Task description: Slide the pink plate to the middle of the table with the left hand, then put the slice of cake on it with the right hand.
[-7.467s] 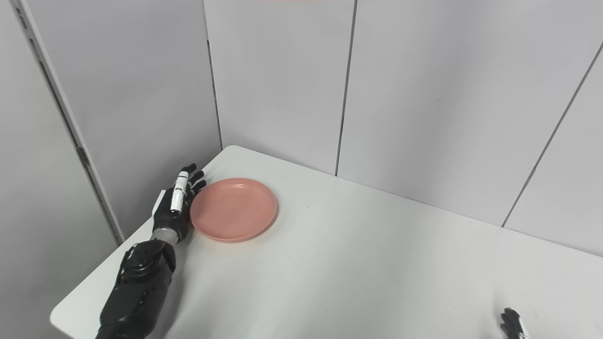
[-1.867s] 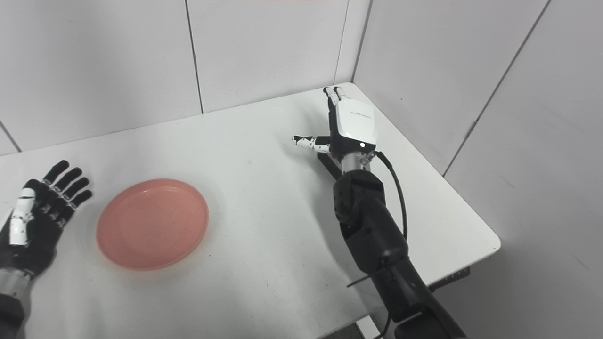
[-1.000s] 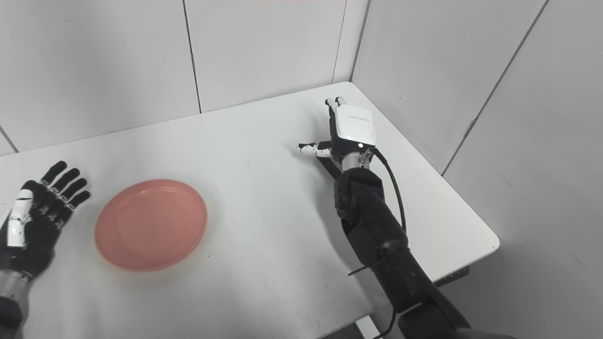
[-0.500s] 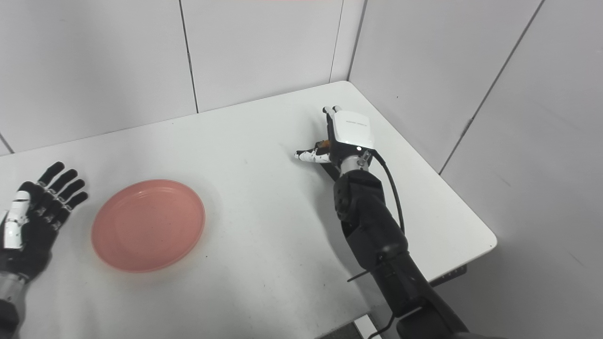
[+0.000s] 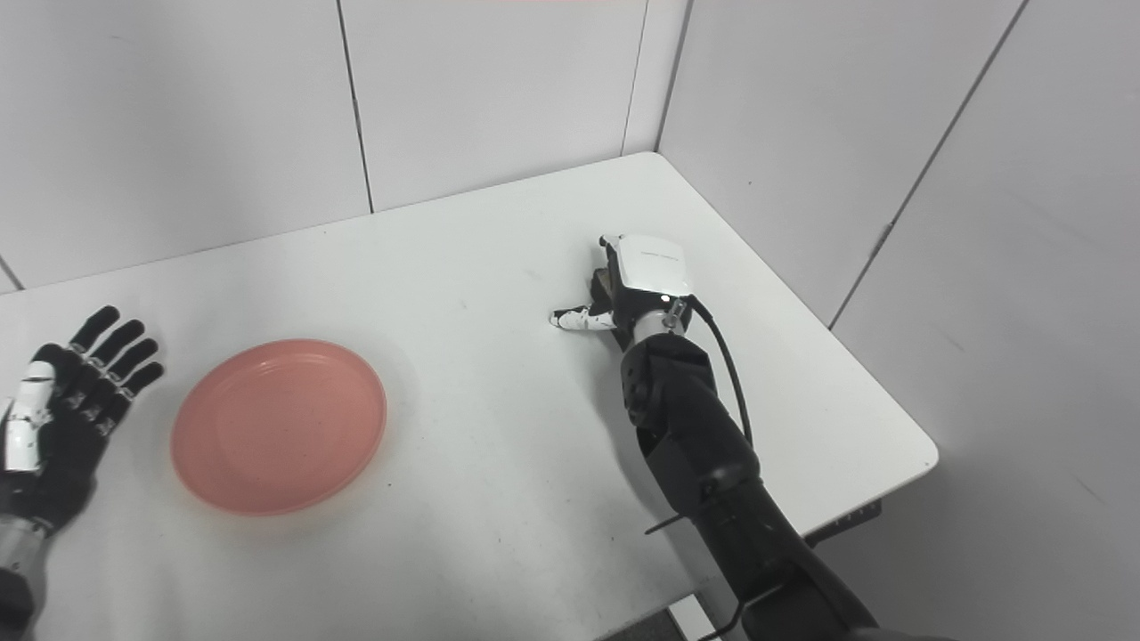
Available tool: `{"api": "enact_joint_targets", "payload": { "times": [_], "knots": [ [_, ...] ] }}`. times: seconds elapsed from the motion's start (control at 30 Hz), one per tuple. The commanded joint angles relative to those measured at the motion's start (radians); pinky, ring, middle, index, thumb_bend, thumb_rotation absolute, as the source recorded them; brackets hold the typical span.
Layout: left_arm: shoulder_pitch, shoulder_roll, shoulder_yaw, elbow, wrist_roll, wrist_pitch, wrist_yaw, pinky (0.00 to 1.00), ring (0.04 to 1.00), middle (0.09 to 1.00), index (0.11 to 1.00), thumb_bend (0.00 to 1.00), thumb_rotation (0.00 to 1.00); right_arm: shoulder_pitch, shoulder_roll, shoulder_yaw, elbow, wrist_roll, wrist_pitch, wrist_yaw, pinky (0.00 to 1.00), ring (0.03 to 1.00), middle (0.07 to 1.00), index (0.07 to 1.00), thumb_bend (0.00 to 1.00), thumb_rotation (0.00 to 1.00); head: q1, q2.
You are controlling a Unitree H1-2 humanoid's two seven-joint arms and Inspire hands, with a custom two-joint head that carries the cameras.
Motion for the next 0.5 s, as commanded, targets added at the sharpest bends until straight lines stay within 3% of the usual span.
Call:
{"api": "enact_joint_targets", "payload": {
  "times": [0.0,0.33,0.43,0.47],
  "knots": [
    [0.122,0.015,0.002,0.056,0.009,0.066,0.007,0.89,0.893,0.895,0.873,0.44,0.96,-0.044,-0.023,-0.008,0.009,0.000,0.007,-0.022,0.61,0.791,0.892,0.855,0.85,0.54,0.001,0.001],
    [0.129,0.014,-0.002,0.036,0.014,0.076,0.014,0.88,0.892,0.898,0.882,0.45,0.98,-0.054,-0.009,-0.059,0.035,-0.010,0.007,-0.005,0.61,0.799,0.892,0.843,0.83,0.50,0.005,0.006],
    [0.130,0.014,0.000,0.032,0.010,0.079,0.013,0.88,0.897,0.903,0.888,0.45,0.96,-0.054,0.003,-0.087,0.028,-0.011,0.007,0.003,0.61,0.746,0.834,0.808,0.78,0.39,0.005,0.006],
    [0.130,0.014,-0.002,0.032,0.013,0.077,0.014,0.88,0.898,0.903,0.888,0.45,0.96,-0.052,0.004,-0.093,0.023,-0.009,0.007,0.004,0.55,0.675,0.774,0.790,0.76,0.35,0.005,0.006]
  ]
}}
